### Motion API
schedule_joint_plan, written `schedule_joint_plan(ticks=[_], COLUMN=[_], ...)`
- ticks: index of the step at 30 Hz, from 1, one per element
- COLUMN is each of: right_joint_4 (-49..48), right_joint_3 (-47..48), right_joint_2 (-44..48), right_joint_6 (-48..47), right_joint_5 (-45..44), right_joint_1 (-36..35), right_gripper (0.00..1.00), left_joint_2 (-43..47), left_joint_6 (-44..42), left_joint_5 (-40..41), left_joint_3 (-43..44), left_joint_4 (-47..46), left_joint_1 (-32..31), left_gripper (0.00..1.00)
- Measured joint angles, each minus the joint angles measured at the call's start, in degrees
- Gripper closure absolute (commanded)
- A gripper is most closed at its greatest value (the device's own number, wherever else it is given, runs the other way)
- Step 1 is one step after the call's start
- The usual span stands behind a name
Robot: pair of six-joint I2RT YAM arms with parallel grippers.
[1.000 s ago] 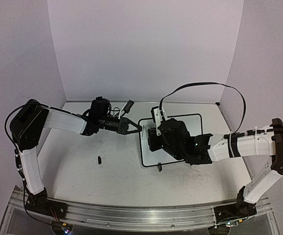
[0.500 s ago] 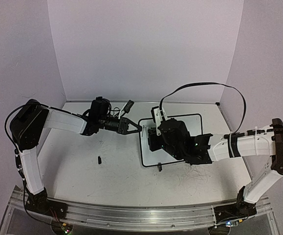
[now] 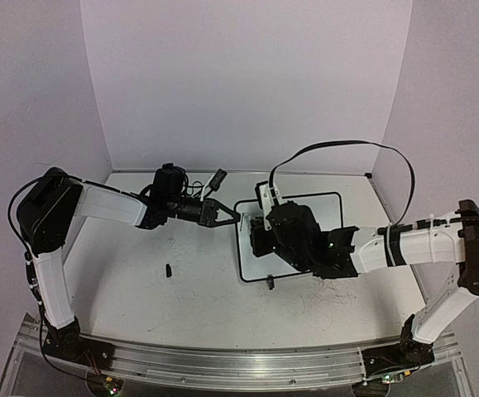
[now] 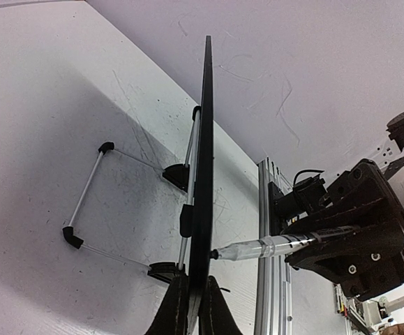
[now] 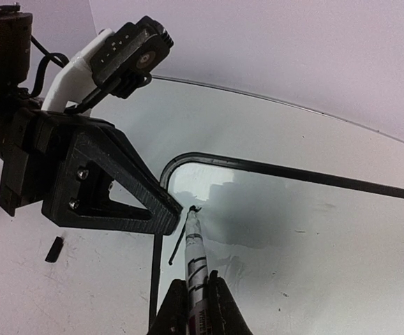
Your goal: Write a sentence on the whiteboard
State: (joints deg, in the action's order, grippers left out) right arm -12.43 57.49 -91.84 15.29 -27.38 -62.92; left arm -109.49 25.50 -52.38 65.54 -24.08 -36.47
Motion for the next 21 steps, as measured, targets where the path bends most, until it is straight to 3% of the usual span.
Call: schedule_joint_plan(ticks=[21], right_joint_4=[1.07], right_joint_3=[0.0], right_joint_2=[-0.35], right_joint_6=[1.97], right_joint_5=[-2.85], right_joint_1=[-0.04], right_gripper=[1.0], left_joint_2=[0.0], left_joint_6=[0.02], left_joint_5=[0.11], left_joint_3=[0.0], left_joint_4=[0.02], left_joint_1=[0.02], left_gripper=[1.0])
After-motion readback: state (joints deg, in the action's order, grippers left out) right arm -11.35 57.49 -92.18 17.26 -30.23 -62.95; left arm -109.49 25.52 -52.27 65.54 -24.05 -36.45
